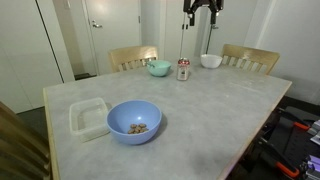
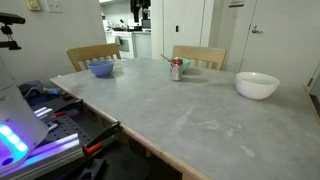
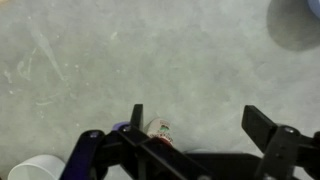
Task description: Pick up the can from the table and move it to the right.
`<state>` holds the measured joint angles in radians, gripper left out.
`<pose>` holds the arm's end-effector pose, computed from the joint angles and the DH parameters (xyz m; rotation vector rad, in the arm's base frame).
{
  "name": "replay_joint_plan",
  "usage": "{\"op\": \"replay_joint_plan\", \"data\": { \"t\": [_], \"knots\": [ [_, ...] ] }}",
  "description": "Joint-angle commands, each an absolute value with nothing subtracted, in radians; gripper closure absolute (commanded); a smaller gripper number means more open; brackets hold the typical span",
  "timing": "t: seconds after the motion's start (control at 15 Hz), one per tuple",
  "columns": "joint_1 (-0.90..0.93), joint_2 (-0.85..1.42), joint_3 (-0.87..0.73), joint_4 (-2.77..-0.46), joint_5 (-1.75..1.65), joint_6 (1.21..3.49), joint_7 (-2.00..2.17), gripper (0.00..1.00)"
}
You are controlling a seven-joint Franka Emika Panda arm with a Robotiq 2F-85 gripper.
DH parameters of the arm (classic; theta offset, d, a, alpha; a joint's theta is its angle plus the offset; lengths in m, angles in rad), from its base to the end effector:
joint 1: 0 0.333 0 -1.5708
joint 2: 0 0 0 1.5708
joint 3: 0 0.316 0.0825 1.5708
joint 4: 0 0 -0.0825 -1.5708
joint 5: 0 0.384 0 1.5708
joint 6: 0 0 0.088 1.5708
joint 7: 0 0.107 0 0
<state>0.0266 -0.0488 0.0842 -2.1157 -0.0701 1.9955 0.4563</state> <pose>0.5214 0.0540 0.4295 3.0187 -0.4787 -0.0765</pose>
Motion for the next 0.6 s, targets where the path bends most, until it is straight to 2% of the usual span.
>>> {"op": "replay_joint_plan", "data": {
  "t": [0.0,0.53],
  "knots": [
    [0.033,-0.041,0.075,-2.110,-0.070,1.996,0.454,0.00],
    [0.069,-0.033,0.103,-2.105,-0.067,2.009,0.508,0.00]
  ]
}}
